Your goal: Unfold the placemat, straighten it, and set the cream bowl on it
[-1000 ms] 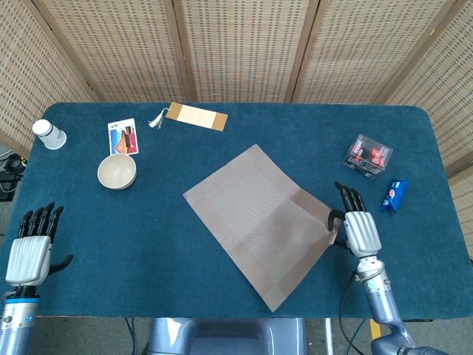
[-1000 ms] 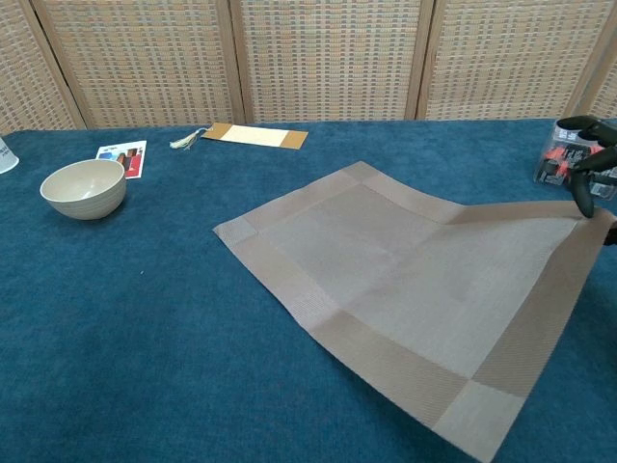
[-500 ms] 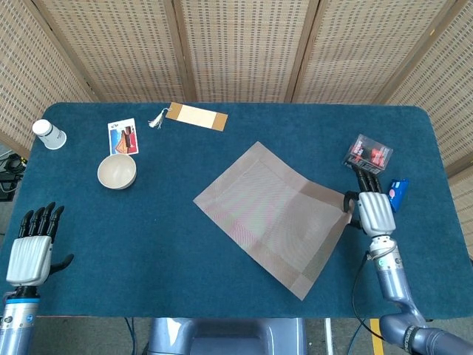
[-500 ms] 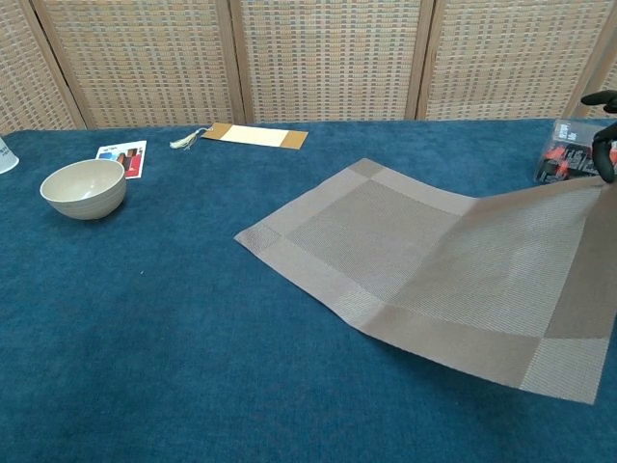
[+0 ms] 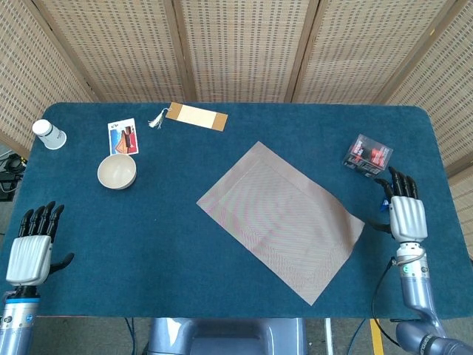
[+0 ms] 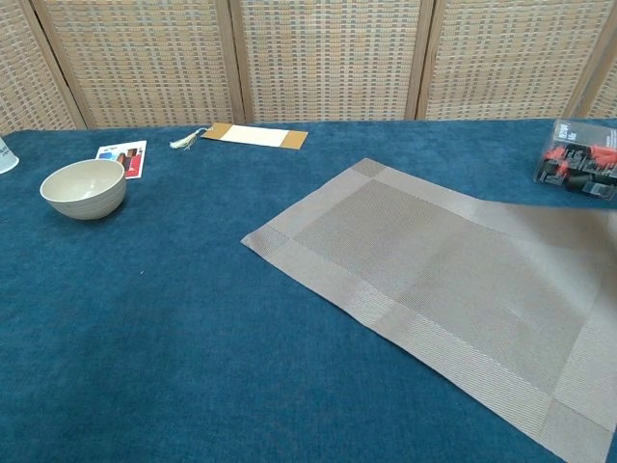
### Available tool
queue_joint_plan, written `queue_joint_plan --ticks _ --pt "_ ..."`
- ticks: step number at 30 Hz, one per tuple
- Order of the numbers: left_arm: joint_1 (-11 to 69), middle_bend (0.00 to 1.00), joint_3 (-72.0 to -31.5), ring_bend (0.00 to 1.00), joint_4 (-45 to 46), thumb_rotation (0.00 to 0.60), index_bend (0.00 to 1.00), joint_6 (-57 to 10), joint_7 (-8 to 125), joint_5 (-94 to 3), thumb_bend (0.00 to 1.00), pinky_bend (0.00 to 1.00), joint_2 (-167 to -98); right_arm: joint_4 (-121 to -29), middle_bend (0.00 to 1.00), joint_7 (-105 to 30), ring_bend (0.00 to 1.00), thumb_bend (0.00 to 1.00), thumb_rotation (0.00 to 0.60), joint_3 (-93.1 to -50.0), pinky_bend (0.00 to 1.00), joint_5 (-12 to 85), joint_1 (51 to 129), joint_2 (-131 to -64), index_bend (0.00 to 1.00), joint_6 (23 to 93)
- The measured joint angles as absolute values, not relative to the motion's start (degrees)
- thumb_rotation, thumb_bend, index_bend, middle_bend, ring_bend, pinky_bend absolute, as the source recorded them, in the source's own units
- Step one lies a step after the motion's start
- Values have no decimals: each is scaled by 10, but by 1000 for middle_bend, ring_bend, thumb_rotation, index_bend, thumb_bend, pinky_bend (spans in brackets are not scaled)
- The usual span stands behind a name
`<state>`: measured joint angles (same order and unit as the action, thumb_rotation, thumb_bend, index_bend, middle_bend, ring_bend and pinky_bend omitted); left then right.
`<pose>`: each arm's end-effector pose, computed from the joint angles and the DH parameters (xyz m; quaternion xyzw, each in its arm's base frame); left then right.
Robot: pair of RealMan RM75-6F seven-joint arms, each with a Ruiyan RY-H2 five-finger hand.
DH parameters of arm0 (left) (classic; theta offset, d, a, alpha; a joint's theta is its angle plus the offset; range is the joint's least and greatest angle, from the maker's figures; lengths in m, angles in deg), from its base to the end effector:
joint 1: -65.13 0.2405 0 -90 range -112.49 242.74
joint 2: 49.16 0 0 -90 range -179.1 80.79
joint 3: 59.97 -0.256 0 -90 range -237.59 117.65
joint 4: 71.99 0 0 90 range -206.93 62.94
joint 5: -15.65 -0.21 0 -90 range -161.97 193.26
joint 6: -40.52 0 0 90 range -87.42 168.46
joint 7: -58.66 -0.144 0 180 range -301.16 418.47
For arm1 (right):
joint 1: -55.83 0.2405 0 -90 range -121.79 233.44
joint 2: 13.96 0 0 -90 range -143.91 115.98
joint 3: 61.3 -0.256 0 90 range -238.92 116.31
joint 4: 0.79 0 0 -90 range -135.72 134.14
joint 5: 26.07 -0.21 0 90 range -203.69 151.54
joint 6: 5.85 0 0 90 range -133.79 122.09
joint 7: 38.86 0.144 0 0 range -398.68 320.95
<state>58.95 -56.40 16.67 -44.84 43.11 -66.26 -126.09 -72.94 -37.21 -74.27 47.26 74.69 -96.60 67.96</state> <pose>-0.3034 0.1894 0.0978 -0.5989 -0.3647 -0.3495 0.6214 -0.3126 -0.2968 0.0991 0.5467 -0.4049 0.4245 0.5975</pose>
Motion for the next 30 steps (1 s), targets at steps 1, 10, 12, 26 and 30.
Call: queue_joint_plan --ticks 1,10,12,26,30 --pt "589 0 -564 0 166 600 11 -448 432 -664 157 0 -1261 -732 0 -365 0 180 600 -739 0 477 740 -963 195 687" --pt "575 0 -559 0 173 600 11 -437 440 -673 155 0 -1259 -773 0 -321 0 169 600 -701 0 544 686 -924 184 777" --pt "564 0 -556 0 178 600 11 -429 436 -680 148 0 -1257 -786 0 -317 0 168 600 -696 0 558 676 -913 184 797" --pt "429 0 -487 0 199 600 12 -317 336 -673 54 0 -1287 -858 0 -276 0 161 600 -695 0 579 651 -852 184 823" --pt "378 0 -465 0 177 600 15 -269 305 -648 54 0 -1319 -867 0 -256 0 161 600 -702 0 577 648 -839 184 827"
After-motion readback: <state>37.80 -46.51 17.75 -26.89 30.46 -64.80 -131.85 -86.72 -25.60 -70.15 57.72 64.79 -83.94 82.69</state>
